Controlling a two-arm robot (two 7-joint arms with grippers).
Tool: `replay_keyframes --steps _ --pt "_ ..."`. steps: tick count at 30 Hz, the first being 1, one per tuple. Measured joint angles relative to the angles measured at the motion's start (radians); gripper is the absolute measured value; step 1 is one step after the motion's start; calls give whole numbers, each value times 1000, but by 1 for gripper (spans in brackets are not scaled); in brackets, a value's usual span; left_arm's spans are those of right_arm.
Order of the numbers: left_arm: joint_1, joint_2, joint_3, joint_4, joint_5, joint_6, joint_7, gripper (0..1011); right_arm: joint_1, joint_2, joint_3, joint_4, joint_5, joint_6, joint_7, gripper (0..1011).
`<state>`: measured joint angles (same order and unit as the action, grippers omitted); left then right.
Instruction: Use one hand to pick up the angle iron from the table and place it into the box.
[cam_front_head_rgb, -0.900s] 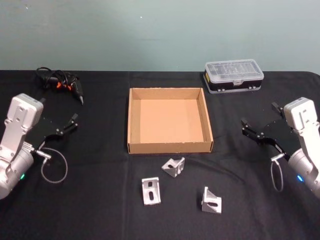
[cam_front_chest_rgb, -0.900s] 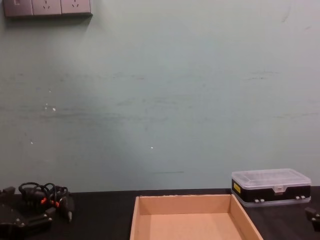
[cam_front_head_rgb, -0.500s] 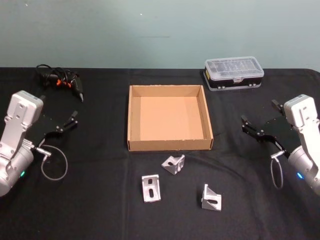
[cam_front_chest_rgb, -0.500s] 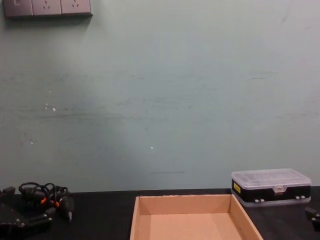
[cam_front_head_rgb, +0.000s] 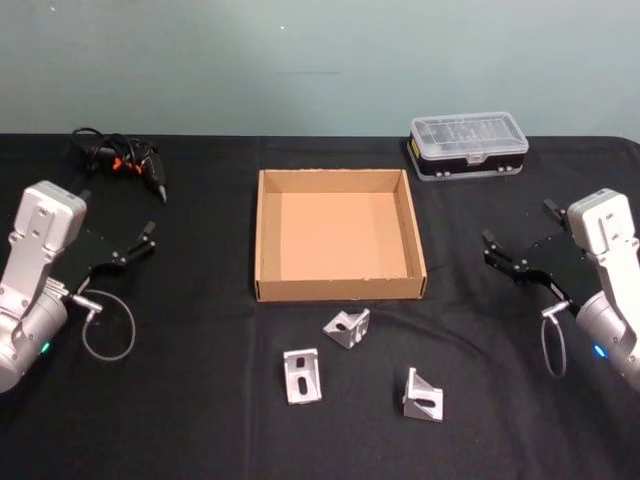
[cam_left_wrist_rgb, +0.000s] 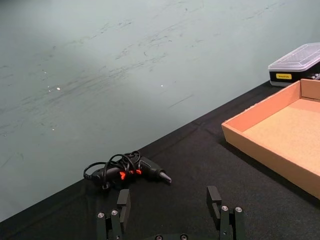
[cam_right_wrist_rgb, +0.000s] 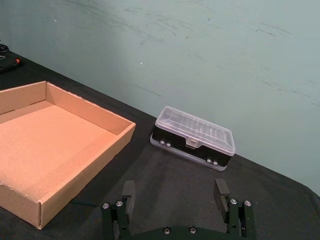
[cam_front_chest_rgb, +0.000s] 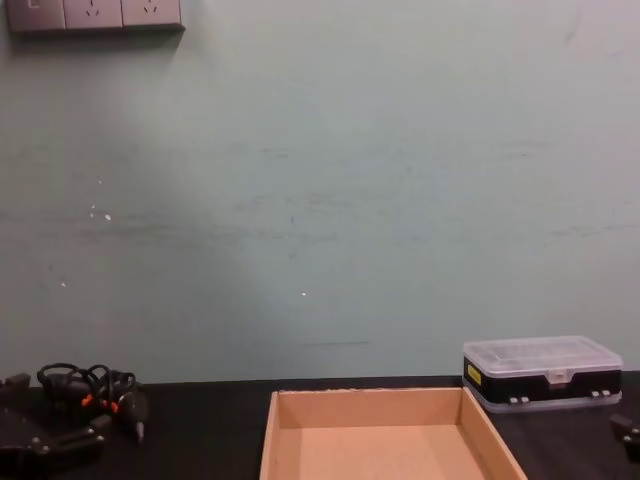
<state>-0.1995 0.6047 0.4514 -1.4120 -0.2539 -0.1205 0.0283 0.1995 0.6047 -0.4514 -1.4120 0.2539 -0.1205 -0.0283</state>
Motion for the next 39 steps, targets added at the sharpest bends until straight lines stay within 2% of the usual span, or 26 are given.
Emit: replay_keyframes --steps 39 --pt "0 0 0 0 0 0 0 1000 0 -1 1 0 -1 0 0 1000"
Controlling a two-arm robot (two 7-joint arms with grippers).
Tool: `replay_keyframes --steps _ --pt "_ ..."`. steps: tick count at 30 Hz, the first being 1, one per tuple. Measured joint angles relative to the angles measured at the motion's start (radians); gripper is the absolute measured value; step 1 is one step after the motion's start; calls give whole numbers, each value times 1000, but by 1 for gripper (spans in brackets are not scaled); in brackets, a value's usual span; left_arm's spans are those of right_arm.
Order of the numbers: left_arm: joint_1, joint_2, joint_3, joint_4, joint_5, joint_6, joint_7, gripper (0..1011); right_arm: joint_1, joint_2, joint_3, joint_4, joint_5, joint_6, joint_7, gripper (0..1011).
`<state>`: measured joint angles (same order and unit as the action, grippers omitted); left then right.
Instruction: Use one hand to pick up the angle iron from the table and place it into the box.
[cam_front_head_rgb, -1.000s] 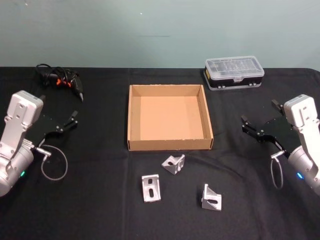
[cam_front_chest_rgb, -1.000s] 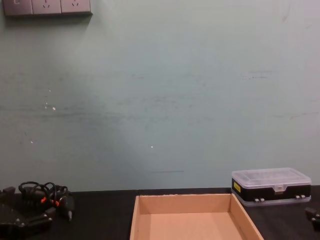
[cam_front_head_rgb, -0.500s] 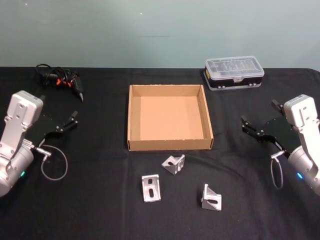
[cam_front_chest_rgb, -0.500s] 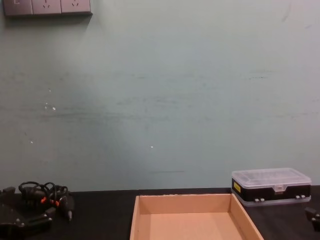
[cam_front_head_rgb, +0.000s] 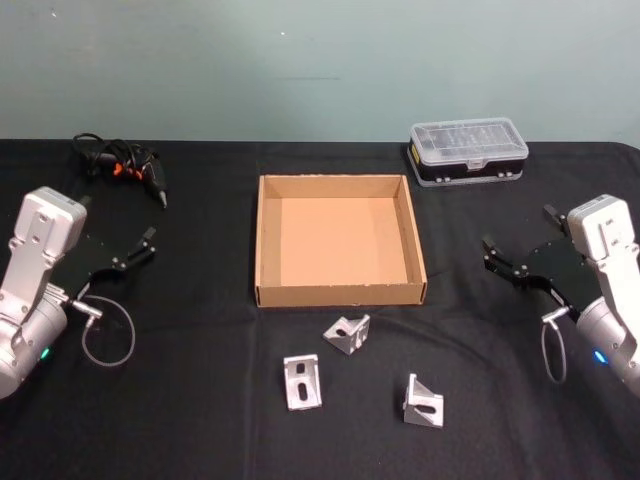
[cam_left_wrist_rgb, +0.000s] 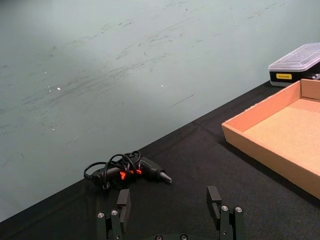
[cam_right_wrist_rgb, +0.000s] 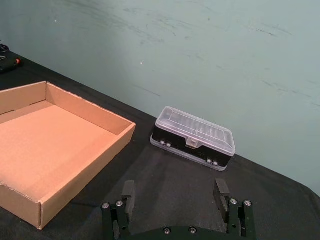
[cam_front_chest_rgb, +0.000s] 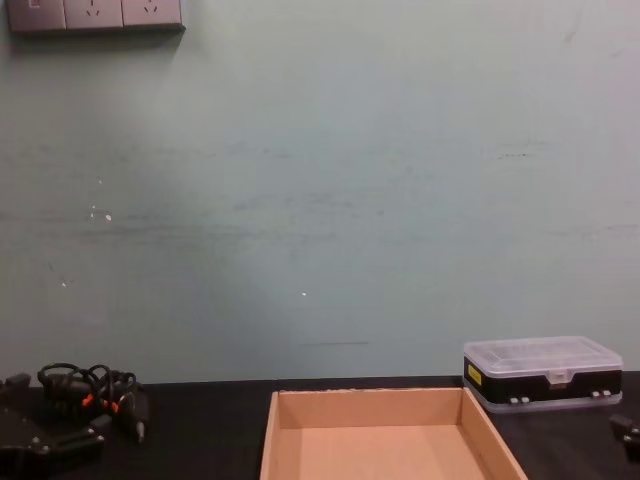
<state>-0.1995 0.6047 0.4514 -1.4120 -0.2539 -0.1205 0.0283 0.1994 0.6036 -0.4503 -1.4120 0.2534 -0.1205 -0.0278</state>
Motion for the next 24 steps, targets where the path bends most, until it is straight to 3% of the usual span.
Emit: replay_keyframes --steps 7,12,18,24 --pt "0 0 0 0 0 0 0 1000 -9 -7 19 -10 0 1 18 1000" --pt "0 0 0 0 0 0 0 1000 -37 7 48 -59 15 7 40 1000" --pt "0 0 0 0 0 0 0 1000 -77 53 80 -140 44 43 93 1000" --pt "0 0 0 0 0 0 0 1000 -110 135 113 -240 126 128 229 1000"
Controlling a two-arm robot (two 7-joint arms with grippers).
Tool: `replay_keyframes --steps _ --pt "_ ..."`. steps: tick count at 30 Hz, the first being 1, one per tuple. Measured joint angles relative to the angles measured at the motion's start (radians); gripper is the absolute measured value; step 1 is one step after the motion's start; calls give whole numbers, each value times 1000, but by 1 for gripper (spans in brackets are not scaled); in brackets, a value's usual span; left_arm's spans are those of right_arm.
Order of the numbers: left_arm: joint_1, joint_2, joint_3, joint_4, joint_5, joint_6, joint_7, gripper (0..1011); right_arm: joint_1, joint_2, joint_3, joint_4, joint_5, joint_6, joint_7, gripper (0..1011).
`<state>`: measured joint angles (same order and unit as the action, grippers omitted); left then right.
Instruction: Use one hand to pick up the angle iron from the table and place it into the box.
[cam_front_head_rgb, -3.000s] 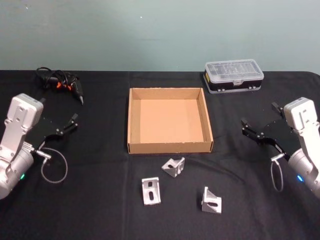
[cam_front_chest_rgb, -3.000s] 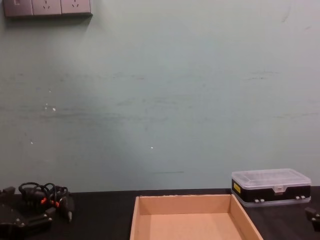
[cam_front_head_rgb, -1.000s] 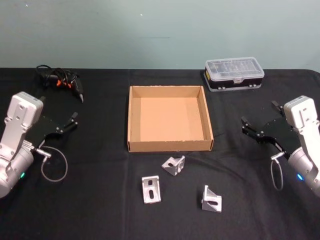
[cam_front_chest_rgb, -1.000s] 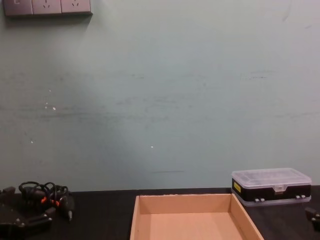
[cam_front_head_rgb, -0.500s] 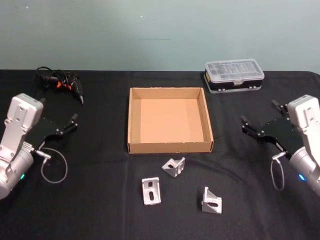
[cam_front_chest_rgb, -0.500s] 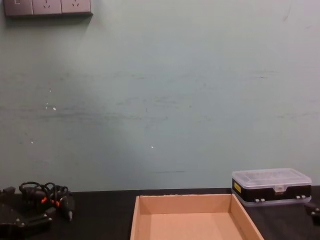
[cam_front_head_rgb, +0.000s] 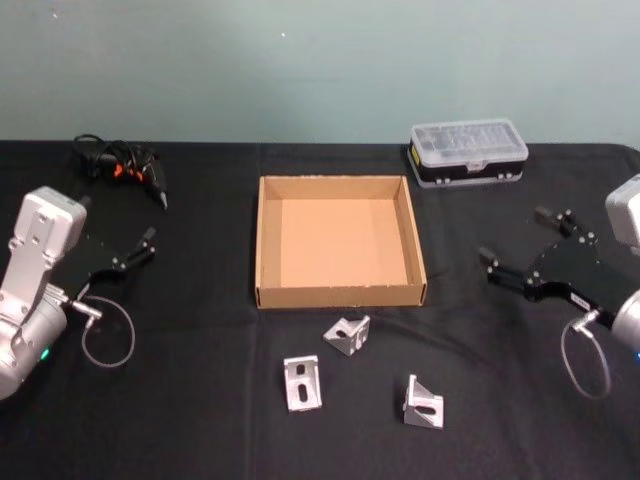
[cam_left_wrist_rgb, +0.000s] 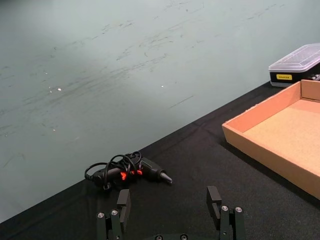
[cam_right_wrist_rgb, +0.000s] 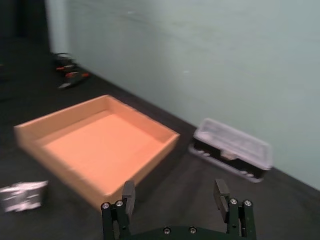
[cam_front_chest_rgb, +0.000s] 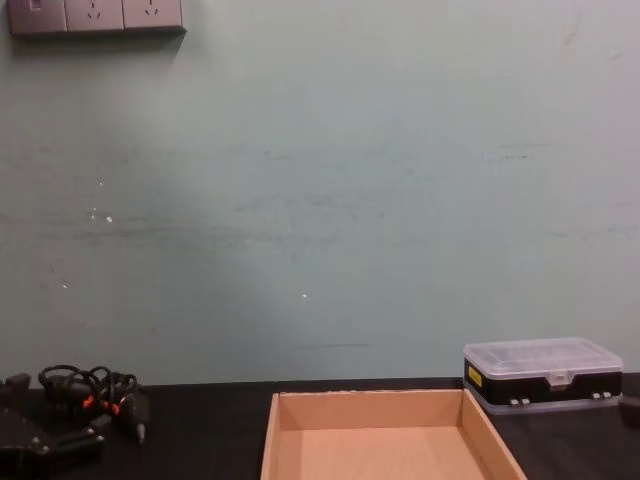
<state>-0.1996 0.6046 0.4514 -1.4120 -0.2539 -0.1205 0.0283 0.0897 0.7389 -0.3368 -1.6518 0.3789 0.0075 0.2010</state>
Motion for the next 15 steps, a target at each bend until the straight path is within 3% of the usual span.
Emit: replay_keyframes --steps 7,11,15 --pt "0 0 0 0 0 0 0 1000 -22 99 38 -106 89 99 167 1000" --pt "0 0 0 0 0 0 0 1000 -22 130 51 -135 108 128 220 1000" --pt "0 0 0 0 0 0 0 1000 -4 168 53 -155 128 173 312 1000"
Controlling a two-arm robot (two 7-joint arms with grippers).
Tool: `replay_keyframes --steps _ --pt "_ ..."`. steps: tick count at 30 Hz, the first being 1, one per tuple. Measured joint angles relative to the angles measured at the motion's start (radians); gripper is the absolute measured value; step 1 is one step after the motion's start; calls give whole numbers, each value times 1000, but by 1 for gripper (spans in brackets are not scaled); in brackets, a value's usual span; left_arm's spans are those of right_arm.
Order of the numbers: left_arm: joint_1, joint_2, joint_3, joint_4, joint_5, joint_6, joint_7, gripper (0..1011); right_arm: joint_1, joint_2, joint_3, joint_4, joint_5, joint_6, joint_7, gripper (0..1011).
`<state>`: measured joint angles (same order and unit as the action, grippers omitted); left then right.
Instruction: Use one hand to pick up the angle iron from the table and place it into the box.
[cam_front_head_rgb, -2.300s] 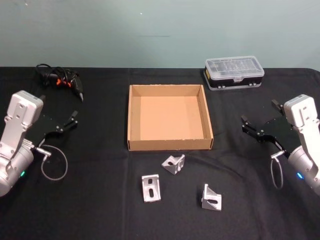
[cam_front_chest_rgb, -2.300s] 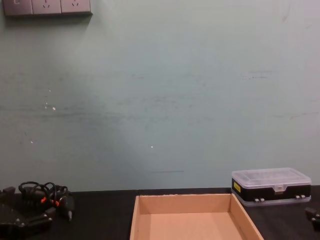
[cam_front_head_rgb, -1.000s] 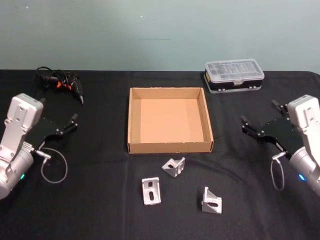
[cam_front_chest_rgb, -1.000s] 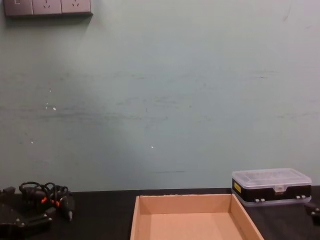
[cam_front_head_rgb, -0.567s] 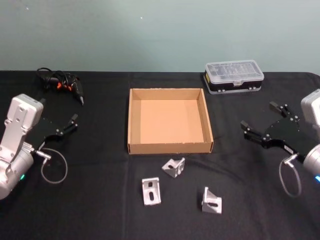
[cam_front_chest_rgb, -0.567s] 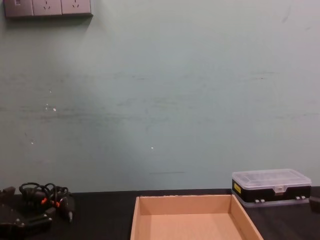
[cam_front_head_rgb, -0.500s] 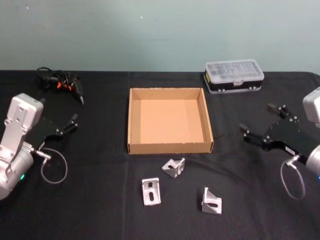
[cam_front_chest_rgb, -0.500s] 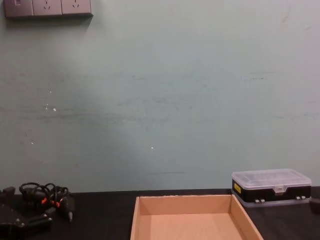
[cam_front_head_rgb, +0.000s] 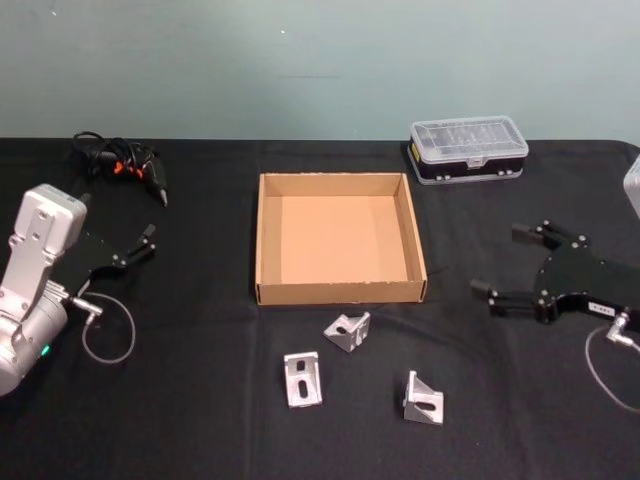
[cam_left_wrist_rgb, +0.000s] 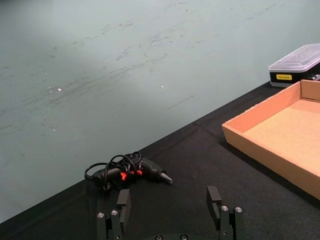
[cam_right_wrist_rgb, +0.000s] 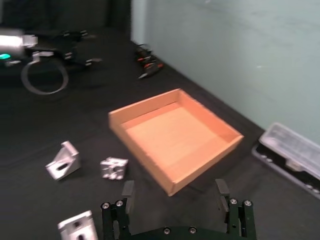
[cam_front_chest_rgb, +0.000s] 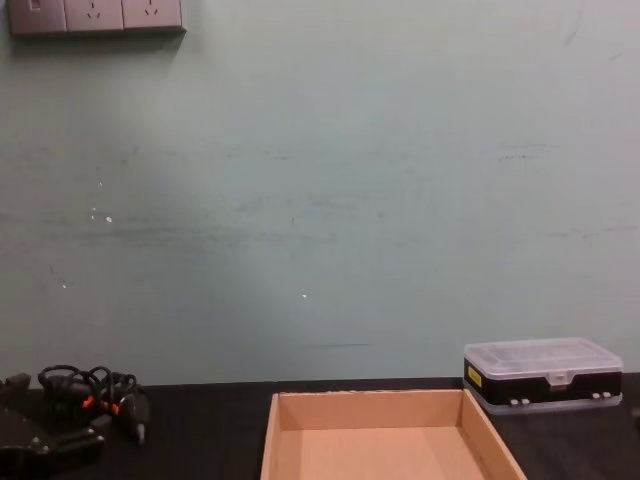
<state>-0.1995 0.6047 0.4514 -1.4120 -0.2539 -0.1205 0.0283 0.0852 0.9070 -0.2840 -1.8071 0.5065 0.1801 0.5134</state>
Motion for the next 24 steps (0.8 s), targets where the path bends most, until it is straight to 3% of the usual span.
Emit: replay_keyframes --steps 4,9,10,24 --pt "0 0 0 0 0 0 0 1000 21 20 -18 -2 3 28 66 1000" --pt "0 0 0 0 0 0 0 1000 54 43 -64 2 -4 54 146 1000" --pt "0 0 0 0 0 0 0 1000 69 51 -88 7 -10 62 176 1000" --pt "0 0 0 0 0 0 0 1000 143 50 -199 59 -42 92 257 1000"
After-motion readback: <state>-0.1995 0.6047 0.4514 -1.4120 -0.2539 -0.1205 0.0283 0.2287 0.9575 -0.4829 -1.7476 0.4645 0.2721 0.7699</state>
